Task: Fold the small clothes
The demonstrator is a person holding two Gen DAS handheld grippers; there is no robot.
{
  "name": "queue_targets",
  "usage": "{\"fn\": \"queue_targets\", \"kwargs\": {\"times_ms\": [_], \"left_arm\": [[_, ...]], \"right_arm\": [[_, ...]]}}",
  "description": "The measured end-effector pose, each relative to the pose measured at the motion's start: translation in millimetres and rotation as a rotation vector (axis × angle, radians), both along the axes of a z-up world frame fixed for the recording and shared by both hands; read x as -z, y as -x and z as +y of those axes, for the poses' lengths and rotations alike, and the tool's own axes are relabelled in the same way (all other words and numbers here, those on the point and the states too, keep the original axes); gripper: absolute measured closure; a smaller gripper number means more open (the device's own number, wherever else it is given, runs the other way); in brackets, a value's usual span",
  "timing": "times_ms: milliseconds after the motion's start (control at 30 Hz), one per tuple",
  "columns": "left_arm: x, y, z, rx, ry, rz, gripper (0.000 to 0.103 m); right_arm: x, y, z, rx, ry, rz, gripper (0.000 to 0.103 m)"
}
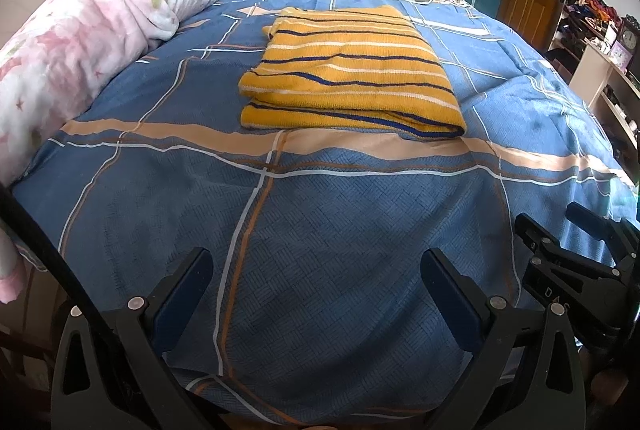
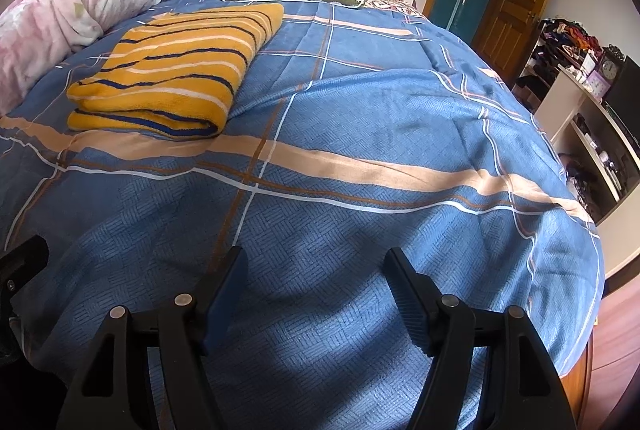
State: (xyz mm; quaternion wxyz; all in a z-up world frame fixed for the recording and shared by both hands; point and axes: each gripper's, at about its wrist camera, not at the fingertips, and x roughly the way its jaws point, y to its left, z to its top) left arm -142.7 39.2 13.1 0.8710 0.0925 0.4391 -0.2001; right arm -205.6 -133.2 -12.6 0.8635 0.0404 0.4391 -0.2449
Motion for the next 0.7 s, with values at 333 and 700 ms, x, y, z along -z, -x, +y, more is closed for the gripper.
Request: {"fn": "queue_targets", "kwargs": {"times_ms": [333, 700], "left_arm": [[3.0, -1.5, -0.5, 0.004, -0.001, 0.009, 0.000], [6.4, -2.4, 0.1, -0.004, -0.006, 0.014, 0.000]], "right_arm": [[0.3, -0.9, 1.1, 0.003, 0.003, 0.001, 0.027], [2.7, -1.3, -0.5, 0.006, 0.004, 0.007, 0.025]]}}
